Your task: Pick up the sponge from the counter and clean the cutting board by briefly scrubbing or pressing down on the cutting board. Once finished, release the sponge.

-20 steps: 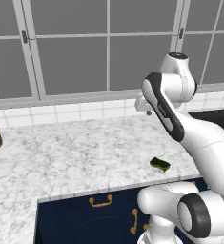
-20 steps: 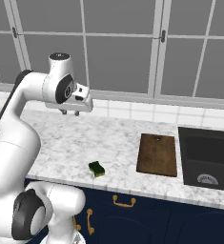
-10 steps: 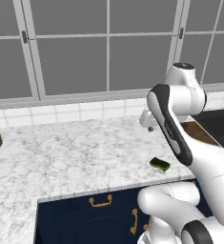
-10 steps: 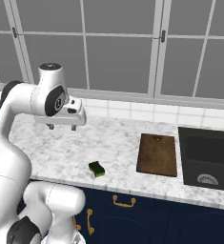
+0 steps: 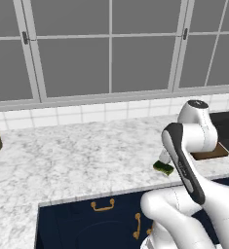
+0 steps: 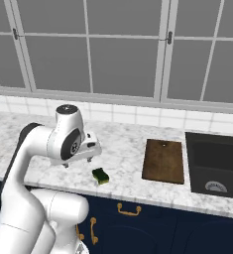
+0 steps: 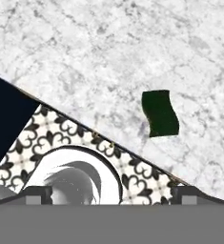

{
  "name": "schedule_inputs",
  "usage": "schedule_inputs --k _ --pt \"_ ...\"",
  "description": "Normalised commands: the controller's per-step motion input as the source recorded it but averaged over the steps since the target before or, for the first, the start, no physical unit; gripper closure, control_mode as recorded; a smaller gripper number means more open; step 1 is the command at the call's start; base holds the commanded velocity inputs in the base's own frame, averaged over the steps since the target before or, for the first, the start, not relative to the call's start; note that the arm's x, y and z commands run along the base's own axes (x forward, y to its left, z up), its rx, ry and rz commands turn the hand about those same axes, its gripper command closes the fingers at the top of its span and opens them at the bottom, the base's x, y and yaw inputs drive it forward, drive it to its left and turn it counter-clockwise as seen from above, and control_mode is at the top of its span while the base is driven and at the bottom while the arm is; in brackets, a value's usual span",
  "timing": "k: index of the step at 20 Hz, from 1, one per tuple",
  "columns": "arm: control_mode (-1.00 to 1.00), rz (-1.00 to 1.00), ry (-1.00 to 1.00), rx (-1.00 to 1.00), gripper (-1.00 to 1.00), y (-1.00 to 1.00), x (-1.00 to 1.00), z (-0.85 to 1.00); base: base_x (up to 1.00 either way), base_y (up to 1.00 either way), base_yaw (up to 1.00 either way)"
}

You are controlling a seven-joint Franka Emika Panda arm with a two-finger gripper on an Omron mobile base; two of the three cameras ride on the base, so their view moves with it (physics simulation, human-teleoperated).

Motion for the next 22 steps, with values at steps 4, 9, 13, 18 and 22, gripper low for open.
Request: schedule_inputs --k 4,9,13,18,22 --pt "-1.0 0.21 0.0 0.0 -1.0 -0.41 0.8 -0.48 0.0 0.0 0.0" --pt "-1.0 0.0 0.04 0.0 -1.0 -0.08 0.99 -0.45 0.0 0.0 0.0" --pt "-1.0 0.0 0.07 0.0 -1.0 -0.01 0.74 -0.27 0.0 0.0 0.0" --pt "-1.0 0.04 0.09 0.01 -1.0 -0.28 0.27 -0.04 0.0 0.0 0.0" --pt "-1.0 0.04 0.12 0.0 -1.0 -0.12 0.14 -0.25 0.0 0.0 0.0"
